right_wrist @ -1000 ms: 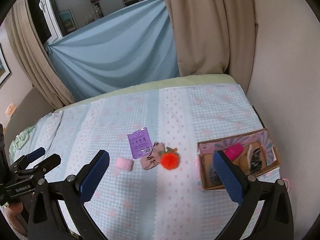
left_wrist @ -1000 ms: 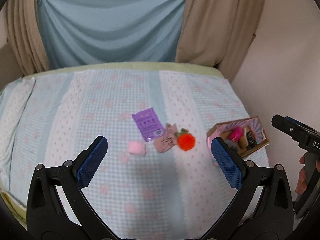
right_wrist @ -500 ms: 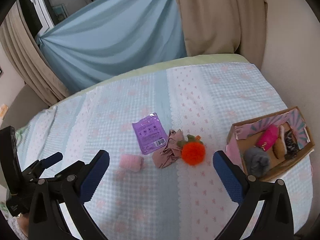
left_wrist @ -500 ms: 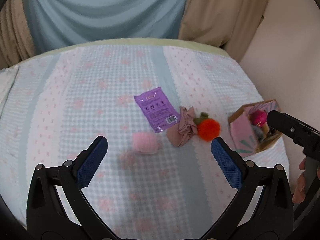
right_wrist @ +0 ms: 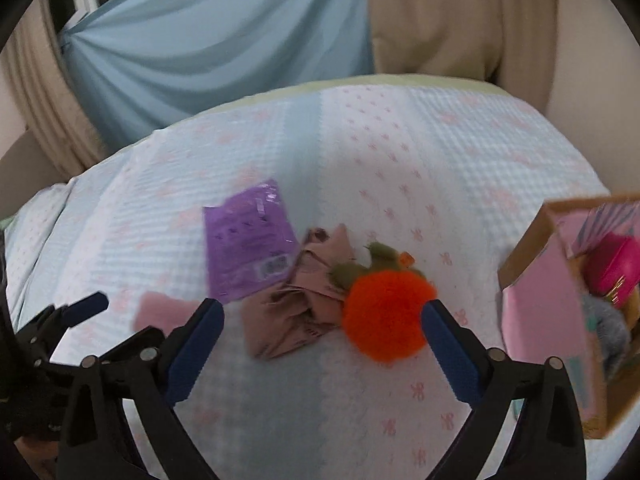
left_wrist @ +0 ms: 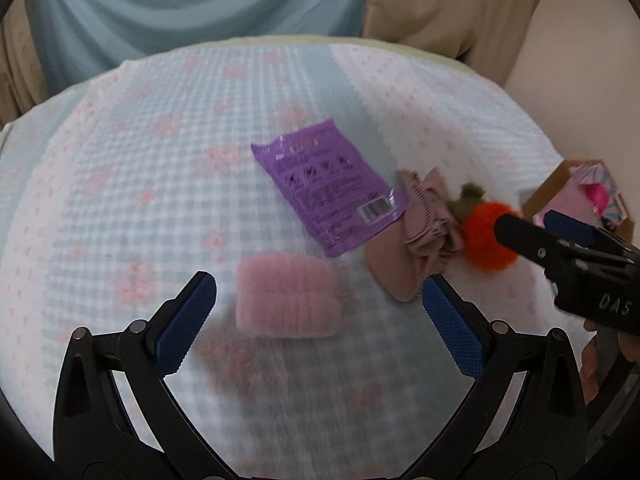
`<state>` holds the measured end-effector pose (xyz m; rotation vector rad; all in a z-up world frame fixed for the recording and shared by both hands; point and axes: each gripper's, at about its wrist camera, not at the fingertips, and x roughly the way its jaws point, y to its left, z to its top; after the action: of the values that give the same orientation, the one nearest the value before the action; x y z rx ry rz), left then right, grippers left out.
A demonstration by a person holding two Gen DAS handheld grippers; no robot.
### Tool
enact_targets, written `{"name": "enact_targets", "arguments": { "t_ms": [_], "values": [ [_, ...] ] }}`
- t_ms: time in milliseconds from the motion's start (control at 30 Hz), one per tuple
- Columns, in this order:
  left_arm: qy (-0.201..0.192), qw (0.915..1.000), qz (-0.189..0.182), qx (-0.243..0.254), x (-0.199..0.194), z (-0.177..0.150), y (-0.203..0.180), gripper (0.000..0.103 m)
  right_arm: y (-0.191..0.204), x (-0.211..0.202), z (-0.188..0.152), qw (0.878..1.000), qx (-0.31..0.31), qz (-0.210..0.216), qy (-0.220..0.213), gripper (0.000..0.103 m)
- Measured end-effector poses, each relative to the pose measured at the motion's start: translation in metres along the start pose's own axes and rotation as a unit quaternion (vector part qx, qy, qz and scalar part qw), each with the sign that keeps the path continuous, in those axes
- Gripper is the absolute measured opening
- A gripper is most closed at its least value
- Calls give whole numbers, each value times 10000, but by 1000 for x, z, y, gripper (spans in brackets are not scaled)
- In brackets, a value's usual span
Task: Organize soft objects
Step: 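Grasp the pink fluffy cuff with the left tool while the right tool grasps the orange pom-pom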
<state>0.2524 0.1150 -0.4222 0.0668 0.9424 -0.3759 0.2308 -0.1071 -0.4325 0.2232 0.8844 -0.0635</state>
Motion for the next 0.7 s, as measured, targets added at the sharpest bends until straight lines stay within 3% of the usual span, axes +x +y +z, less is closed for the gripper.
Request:
{"name": "enact_targets", "arguments": {
  "t_ms": [233, 400, 500, 700],
  "values": [
    [89, 9999, 82, -106, 52, -16, 3, 100, -37, 38, -8, 9988, 382, -307, -36, 87],
    [-7, 9991, 411, -96, 71, -23, 3, 96, -52, 57, -16, 9981, 556, -265, 72, 67],
    [32, 9982, 594, -121, 79, -25, 8, 91, -55, 59, -16, 9979, 599, -255, 28, 63],
    [112, 9972, 686, -285, 90, -21, 21, 66, -50, 64, -13, 9984, 532, -194, 52, 49]
  ]
}}
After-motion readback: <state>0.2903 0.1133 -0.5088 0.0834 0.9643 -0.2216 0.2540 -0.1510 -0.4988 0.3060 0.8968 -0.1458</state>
